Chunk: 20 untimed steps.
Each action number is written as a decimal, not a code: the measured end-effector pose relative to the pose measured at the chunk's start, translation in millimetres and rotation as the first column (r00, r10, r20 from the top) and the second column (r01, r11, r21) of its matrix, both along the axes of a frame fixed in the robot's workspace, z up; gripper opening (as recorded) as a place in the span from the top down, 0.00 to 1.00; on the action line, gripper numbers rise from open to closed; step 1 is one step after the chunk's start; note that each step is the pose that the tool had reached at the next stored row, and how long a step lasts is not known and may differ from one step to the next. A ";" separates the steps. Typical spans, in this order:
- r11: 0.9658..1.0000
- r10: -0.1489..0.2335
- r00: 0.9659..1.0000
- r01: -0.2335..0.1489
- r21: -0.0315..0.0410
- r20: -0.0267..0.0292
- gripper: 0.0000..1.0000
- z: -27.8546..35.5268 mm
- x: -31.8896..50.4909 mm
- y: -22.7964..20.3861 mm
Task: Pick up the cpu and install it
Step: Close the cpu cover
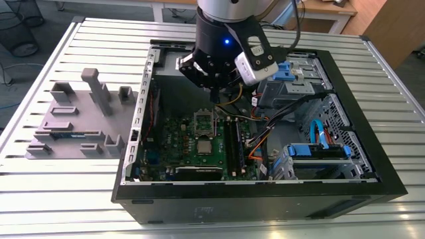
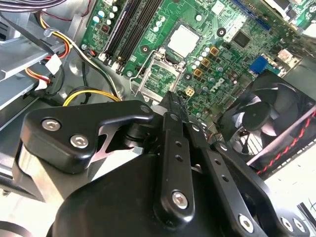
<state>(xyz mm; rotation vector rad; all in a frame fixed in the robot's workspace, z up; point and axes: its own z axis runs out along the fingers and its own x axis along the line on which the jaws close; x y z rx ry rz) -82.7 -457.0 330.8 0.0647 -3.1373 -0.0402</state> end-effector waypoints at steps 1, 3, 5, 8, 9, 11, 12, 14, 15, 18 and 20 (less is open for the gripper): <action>1.000 0.000 1.000 0.000 0.000 0.000 0.89 -1.6 0.0 0.0; 1.000 0.000 1.000 0.000 0.000 0.000 0.89 -5.3 0.0 0.0; 1.000 0.000 1.000 0.000 0.000 0.000 0.89 -8.4 0.0 0.0; 1.000 0.000 1.000 0.000 0.000 0.000 0.89 -13.1 0.0 0.0; 1.000 0.000 1.000 0.000 0.000 0.000 0.89 -14.7 0.0 0.0; 1.000 0.000 1.000 0.000 0.000 0.000 0.89 -17.9 0.0 0.0; 1.000 0.000 1.000 0.000 0.000 0.000 0.89 -19.5 0.0 0.0; 1.000 0.000 1.000 0.000 0.000 0.000 0.89 -22.6 0.0 0.0; 1.000 0.000 1.000 0.000 0.000 0.000 0.89 -24.1 0.0 0.0; 1.000 0.000 1.000 0.000 0.000 0.000 0.89 -29.0 0.0 0.0; 1.000 0.000 1.000 0.000 0.000 0.000 0.89 -32.2 0.0 0.0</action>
